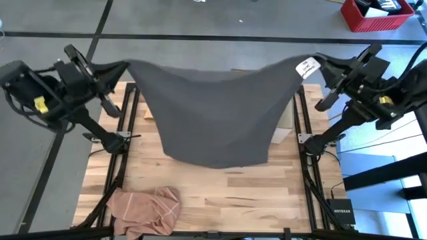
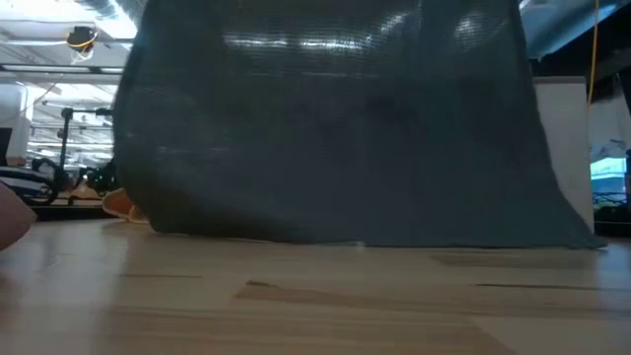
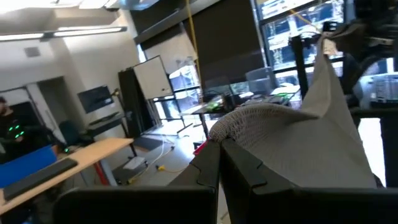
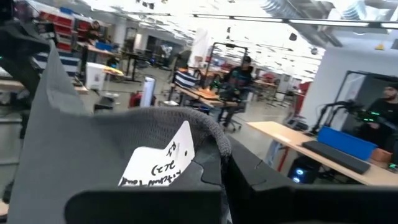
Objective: Fold towel
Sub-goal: Fold the gray towel
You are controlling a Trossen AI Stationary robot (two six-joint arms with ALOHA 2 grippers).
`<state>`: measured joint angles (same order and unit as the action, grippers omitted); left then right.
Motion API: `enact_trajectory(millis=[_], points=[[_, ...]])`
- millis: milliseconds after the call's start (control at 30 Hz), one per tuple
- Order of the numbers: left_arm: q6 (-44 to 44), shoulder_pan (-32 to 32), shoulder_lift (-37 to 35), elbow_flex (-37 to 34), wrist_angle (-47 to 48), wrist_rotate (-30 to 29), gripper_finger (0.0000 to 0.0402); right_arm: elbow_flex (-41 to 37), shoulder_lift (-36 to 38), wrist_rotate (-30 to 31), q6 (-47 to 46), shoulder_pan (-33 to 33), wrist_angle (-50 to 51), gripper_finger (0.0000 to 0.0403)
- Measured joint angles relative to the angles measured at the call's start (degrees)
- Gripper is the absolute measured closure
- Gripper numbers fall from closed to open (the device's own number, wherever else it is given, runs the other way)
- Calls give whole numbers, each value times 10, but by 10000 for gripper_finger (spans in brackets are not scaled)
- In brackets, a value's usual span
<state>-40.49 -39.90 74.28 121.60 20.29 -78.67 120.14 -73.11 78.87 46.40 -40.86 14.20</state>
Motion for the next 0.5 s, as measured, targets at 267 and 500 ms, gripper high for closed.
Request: enact_trajectory(millis=[267, 500], points=[[46, 30, -24, 0, 0, 6, 400, 0, 1, 14, 21, 0, -9, 399], [99, 33, -19, 0, 1, 106, 400, 0, 1, 12, 23, 0, -9, 400]])
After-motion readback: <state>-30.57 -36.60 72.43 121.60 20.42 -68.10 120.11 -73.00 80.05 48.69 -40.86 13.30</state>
